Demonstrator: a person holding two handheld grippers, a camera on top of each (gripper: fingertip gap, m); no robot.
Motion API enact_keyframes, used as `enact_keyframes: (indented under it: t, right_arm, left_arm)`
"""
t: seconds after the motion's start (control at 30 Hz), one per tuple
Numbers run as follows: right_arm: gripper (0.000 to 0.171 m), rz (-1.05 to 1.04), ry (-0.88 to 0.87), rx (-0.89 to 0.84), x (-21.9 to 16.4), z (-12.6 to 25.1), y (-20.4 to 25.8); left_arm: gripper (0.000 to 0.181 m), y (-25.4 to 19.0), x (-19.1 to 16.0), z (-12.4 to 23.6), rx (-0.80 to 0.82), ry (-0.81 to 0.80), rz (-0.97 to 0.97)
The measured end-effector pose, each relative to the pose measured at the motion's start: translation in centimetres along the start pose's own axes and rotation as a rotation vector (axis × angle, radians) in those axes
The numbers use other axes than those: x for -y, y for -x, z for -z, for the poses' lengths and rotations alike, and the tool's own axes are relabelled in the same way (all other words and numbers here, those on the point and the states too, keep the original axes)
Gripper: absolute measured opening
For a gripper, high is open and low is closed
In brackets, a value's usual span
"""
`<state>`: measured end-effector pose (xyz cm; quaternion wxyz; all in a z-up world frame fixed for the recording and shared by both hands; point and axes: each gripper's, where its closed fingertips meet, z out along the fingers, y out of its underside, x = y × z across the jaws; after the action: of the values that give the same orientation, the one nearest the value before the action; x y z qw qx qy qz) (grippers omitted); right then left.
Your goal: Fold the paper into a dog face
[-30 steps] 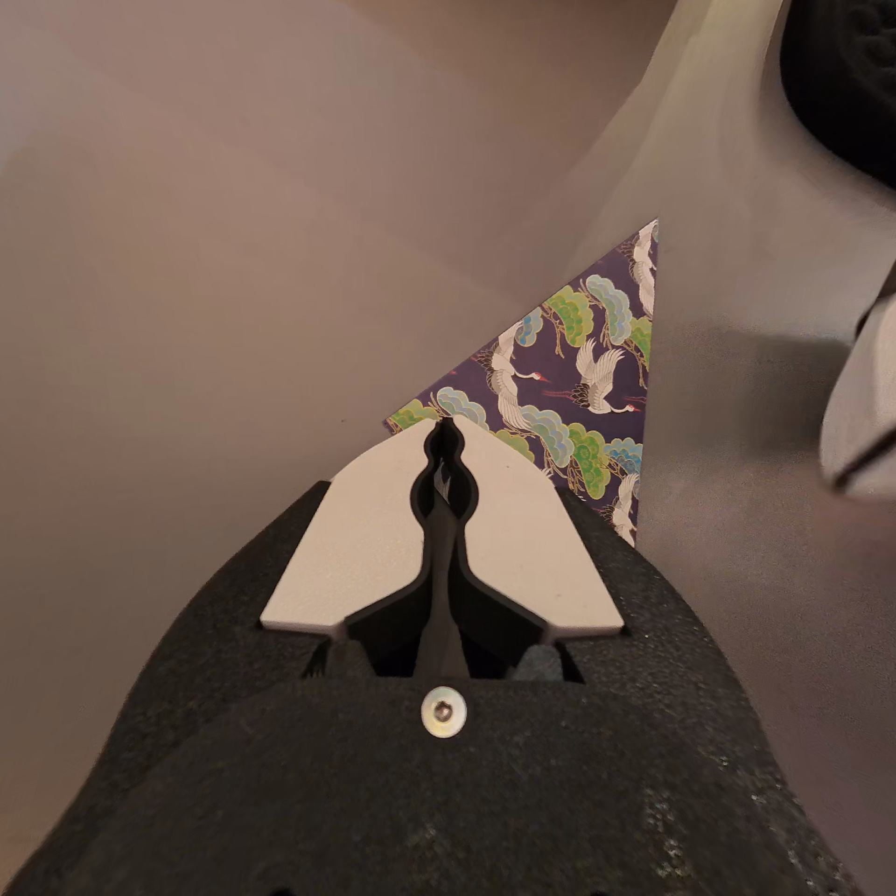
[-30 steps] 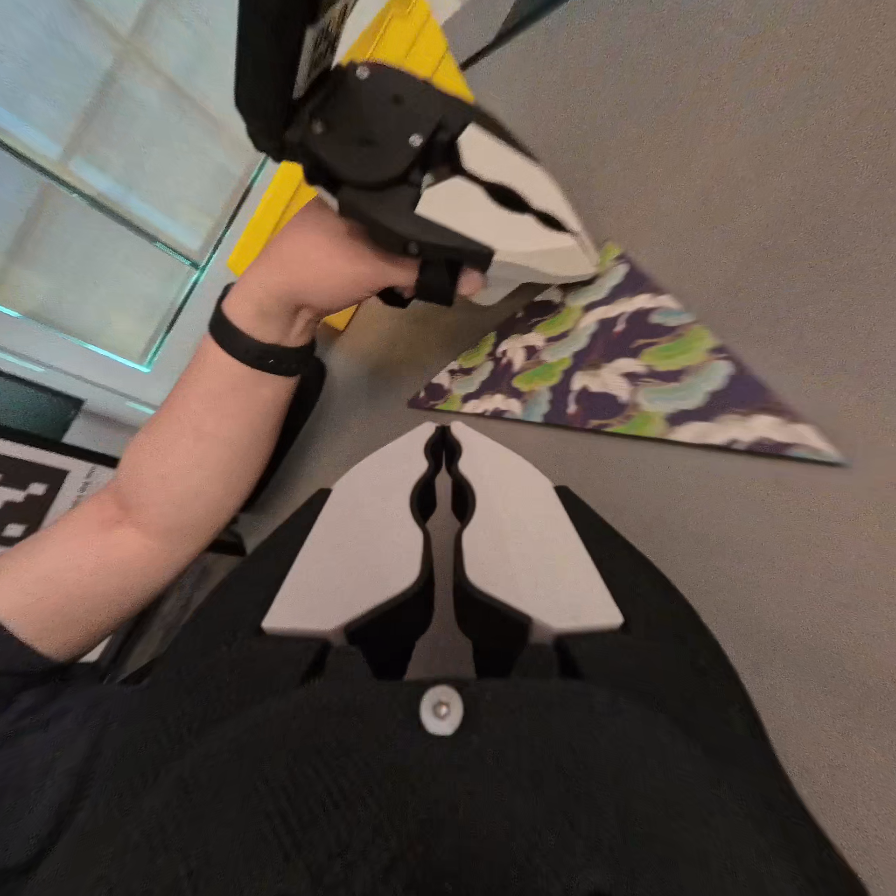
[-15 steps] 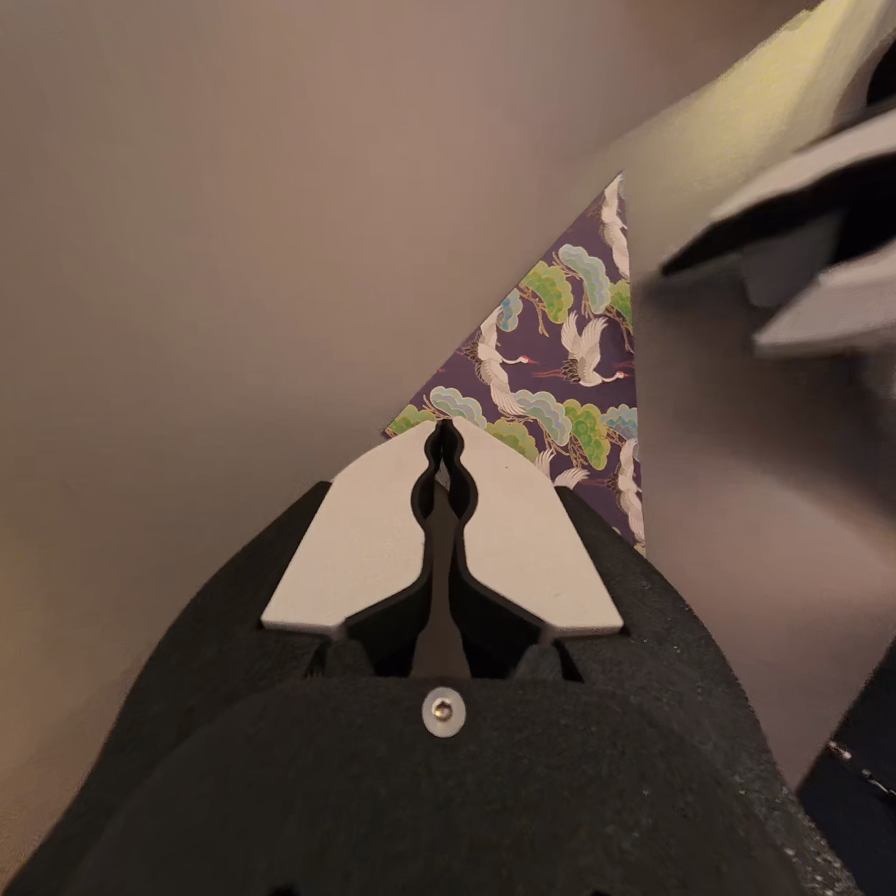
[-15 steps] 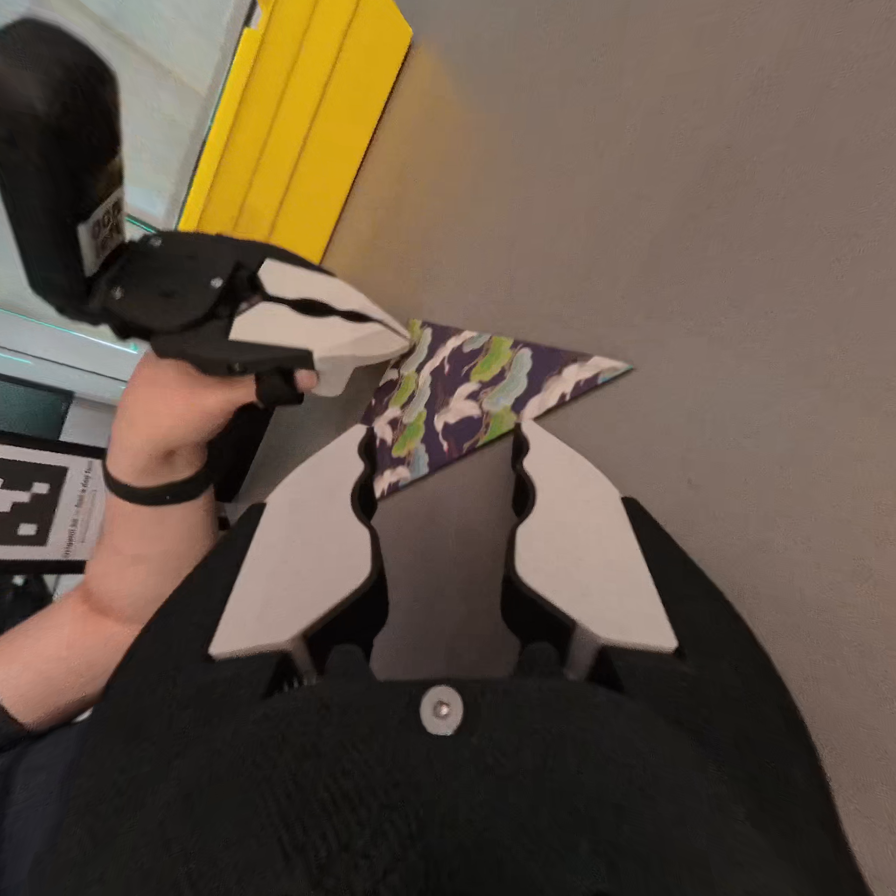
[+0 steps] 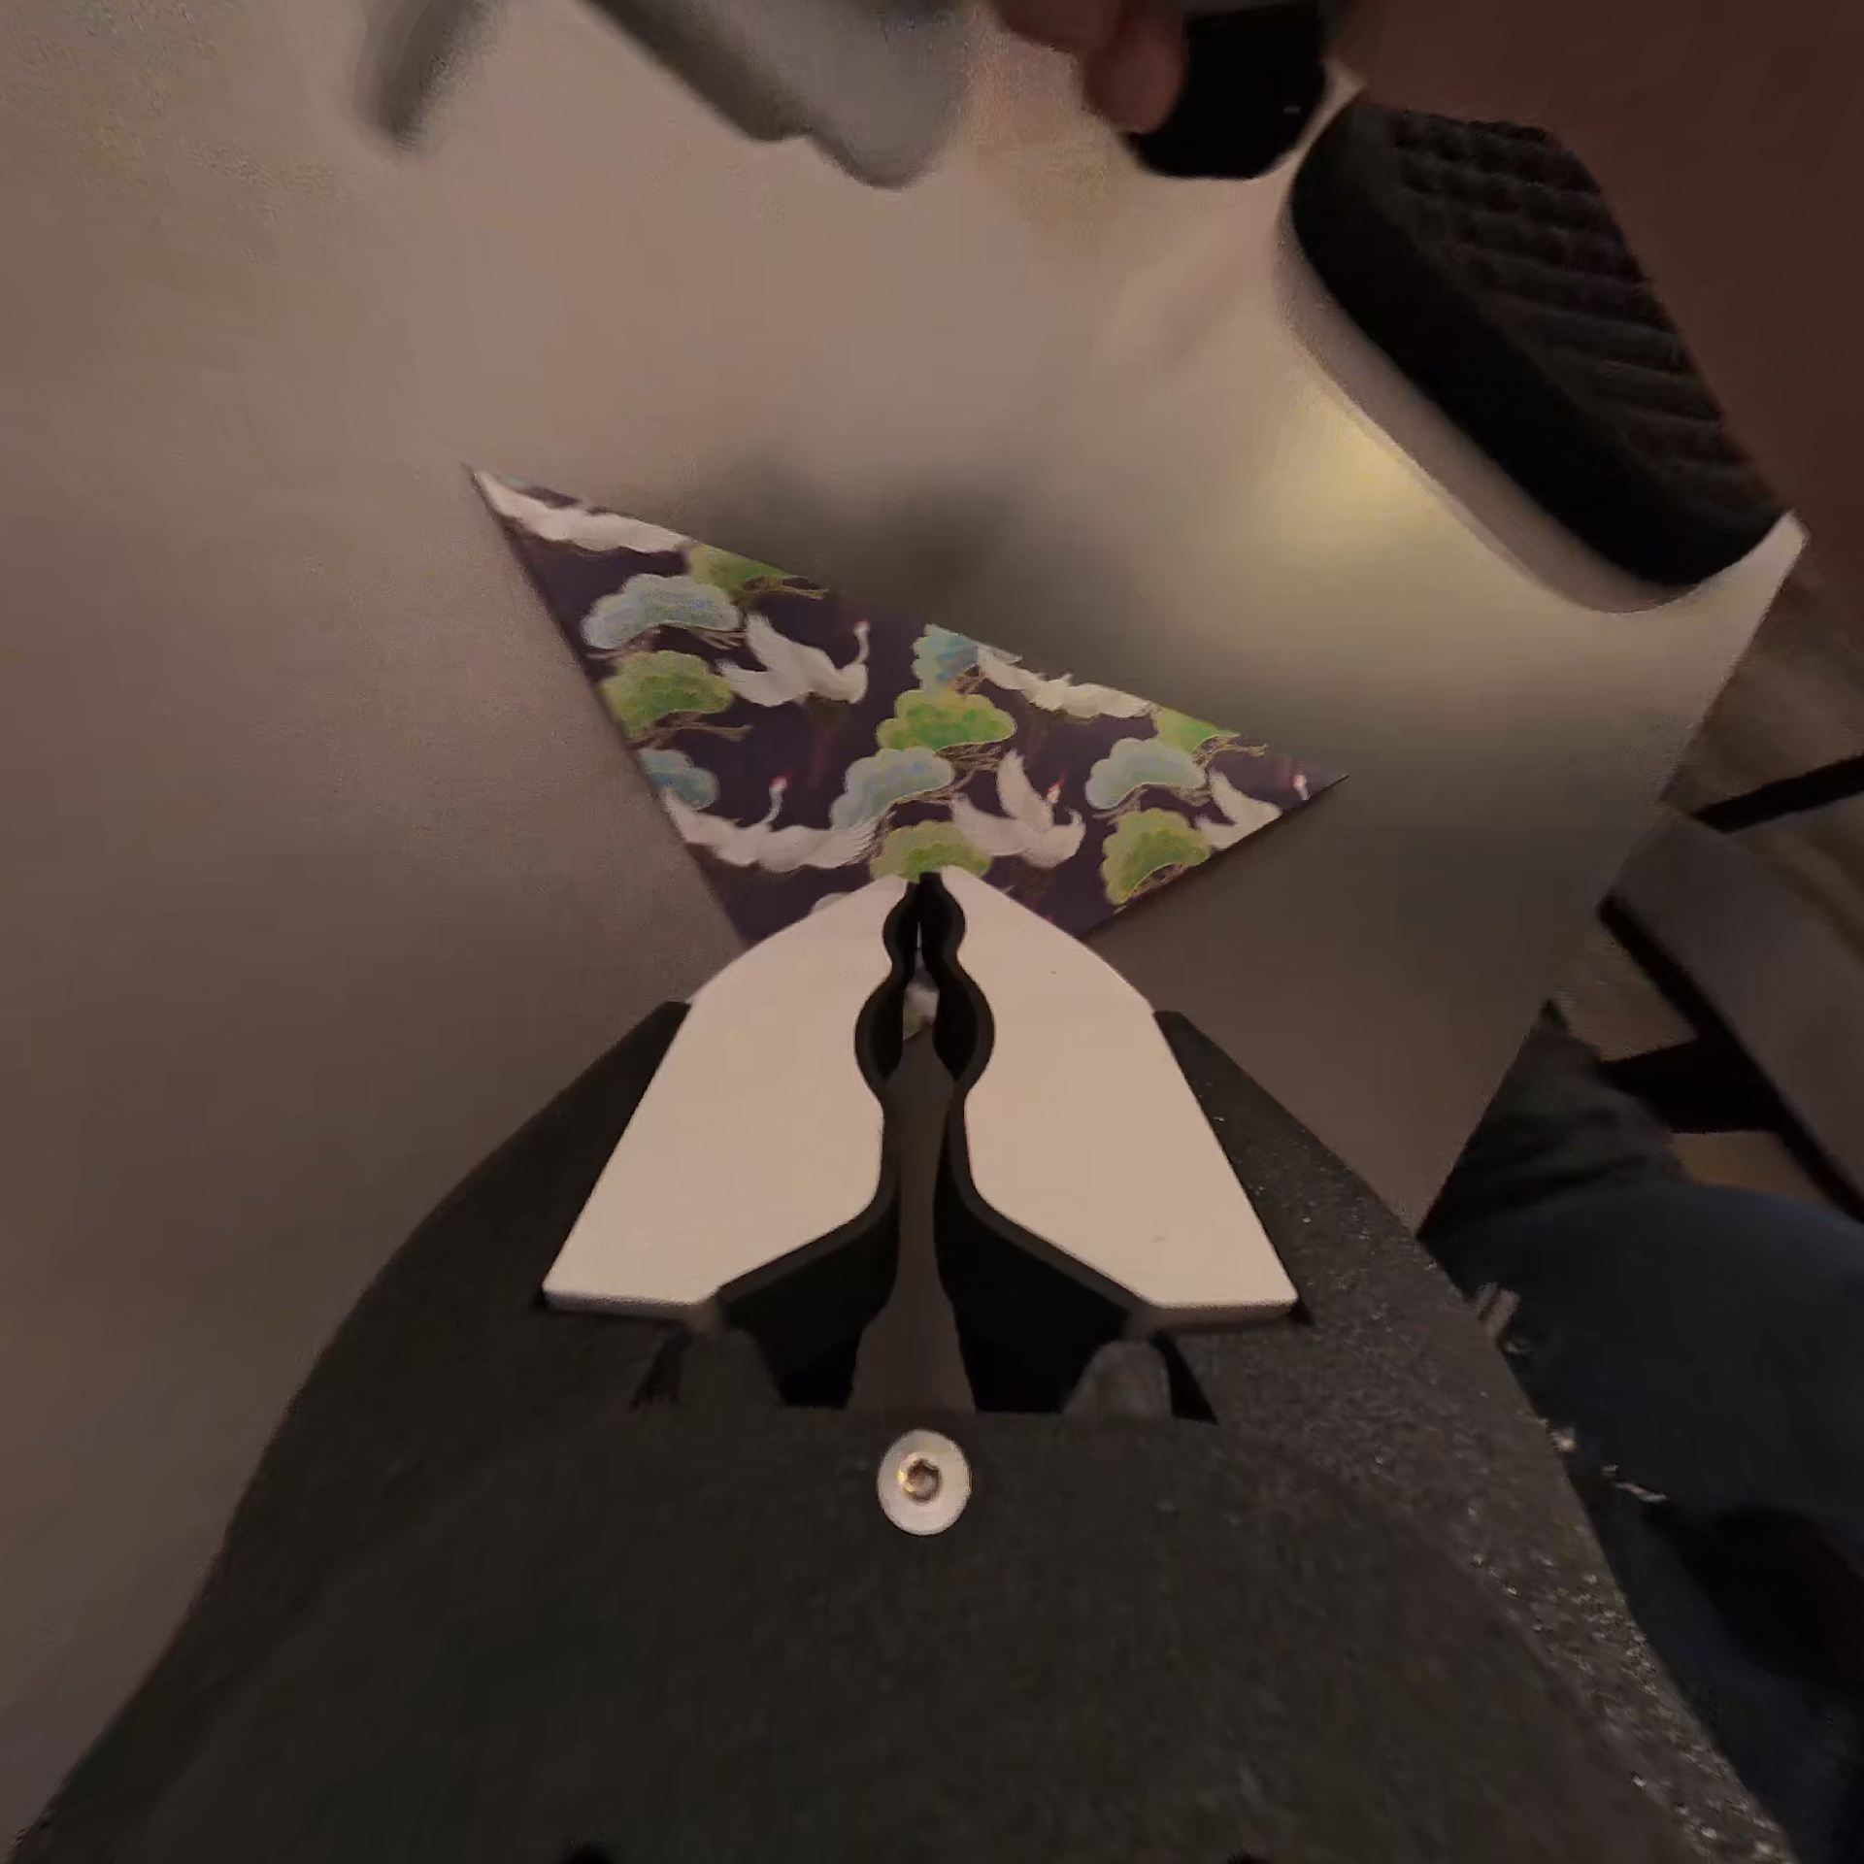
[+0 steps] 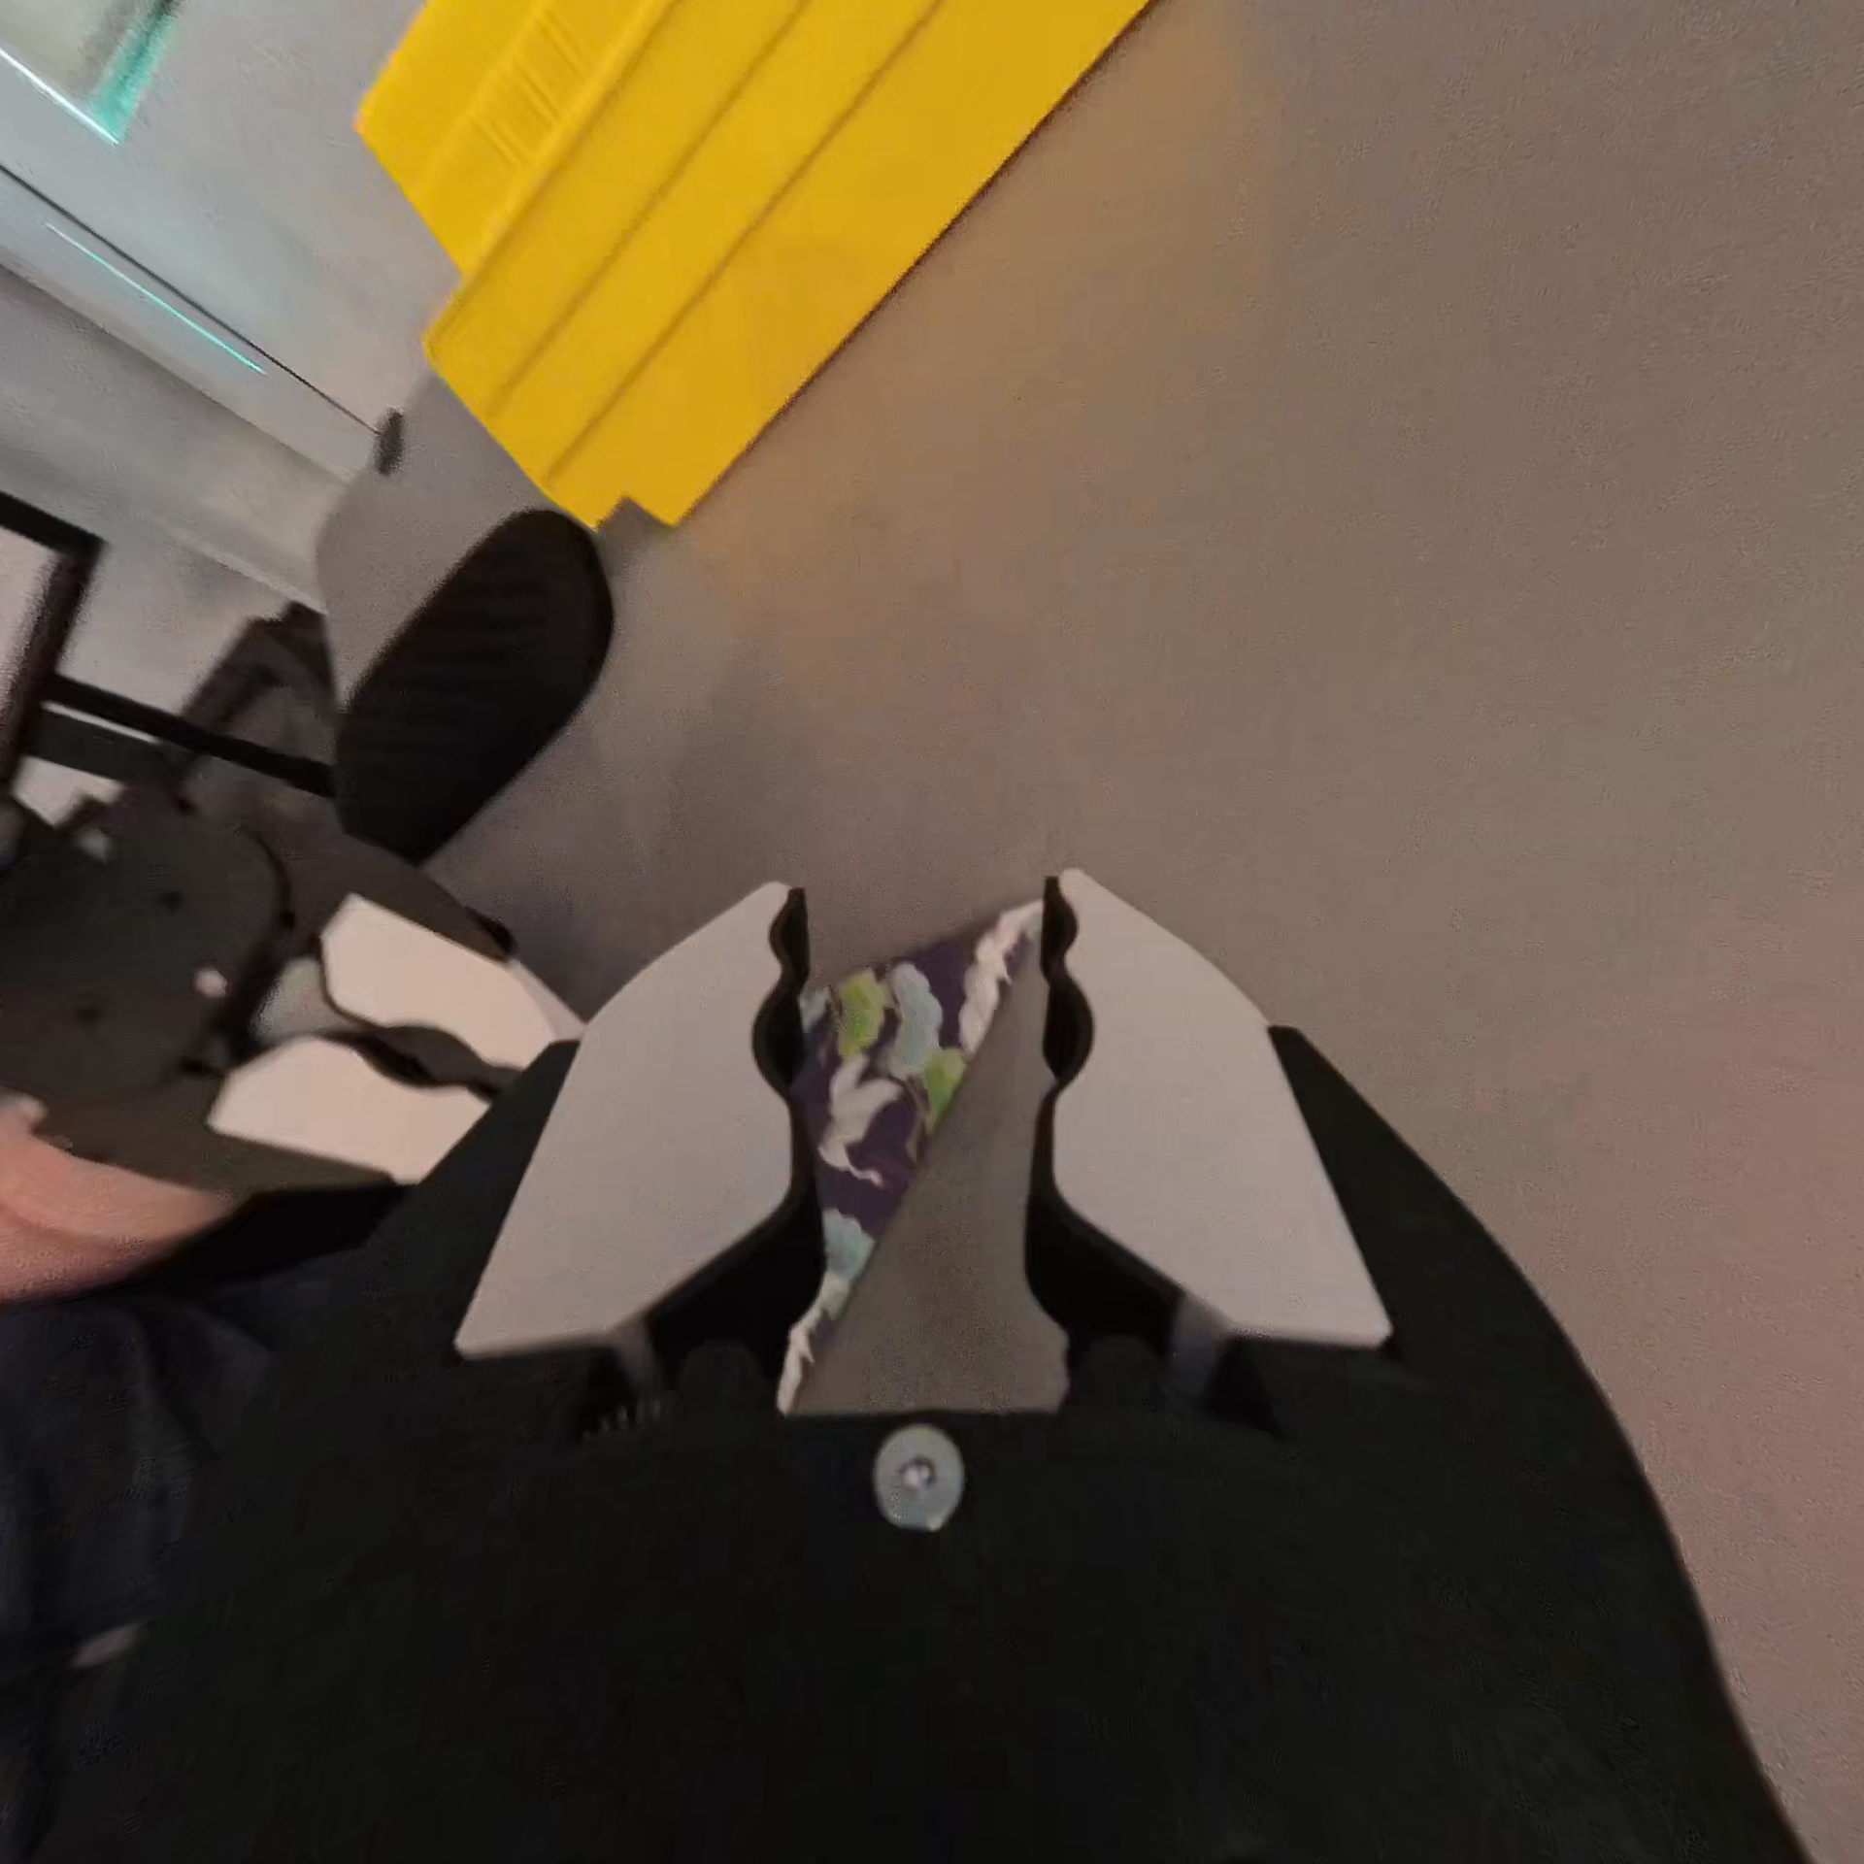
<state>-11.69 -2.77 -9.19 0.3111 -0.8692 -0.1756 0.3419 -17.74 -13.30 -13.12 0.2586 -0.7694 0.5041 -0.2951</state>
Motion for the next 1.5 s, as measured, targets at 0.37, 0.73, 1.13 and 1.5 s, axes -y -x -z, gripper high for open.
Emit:
enact_keyframes:
  t: [0.37, 0.73, 1.13, 1.5]
  right_arm:
    - [0.087, 0.274, 0.061, -0.265, -14.1, 5.1, 4.5]
    - [0.077, 0.031, 0.280, 0.038, -12.3, 2.9, 3.3]
    - [0.055, -0.175, 0.373, 0.401, -8.7, 0.4, 4.4]
    - [0.031, -0.180, 0.394, 0.567, -7.7, 0.0, 5.2]
  left_arm:
    - [0.002, 1.9, -1.7, -0.6, 0.051, 0.026, -0.012]
    - [0.000, -0.7, -1.5, -2.1, 0.031, 0.051, 0.046]
    - [0.000, -1.4, -0.7, -3.1, 0.022, 0.053, 0.037]
    - [0.000, -1.3, -0.6, -3.2, 0.037, 0.048, 0.024]
